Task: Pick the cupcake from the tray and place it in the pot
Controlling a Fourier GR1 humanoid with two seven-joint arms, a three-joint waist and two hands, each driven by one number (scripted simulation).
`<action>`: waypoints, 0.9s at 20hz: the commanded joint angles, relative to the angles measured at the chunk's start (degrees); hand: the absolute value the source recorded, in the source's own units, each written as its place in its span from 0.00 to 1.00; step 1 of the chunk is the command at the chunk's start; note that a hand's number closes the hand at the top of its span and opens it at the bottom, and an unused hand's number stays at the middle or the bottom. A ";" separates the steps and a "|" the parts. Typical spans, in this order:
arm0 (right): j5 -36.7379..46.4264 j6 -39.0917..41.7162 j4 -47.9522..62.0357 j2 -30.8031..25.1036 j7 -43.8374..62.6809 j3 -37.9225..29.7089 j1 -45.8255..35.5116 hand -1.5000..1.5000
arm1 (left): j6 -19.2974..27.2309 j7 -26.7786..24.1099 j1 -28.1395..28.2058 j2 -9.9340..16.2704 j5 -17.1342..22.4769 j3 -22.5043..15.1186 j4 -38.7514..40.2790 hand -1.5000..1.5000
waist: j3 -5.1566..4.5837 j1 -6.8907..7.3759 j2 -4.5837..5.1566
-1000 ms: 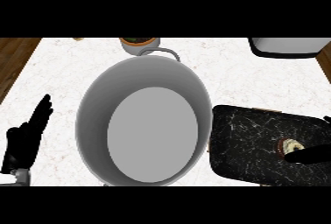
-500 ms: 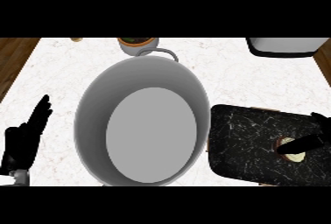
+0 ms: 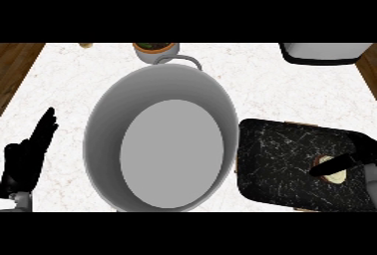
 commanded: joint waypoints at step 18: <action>8.50 4.15 3.48 5.66 -3.07 -2.47 1.09 1.00 | -1.70 -1.22 1.64 -4.44 -4.17 2.21 -0.63 0.50 | 0.01 -0.34 -0.08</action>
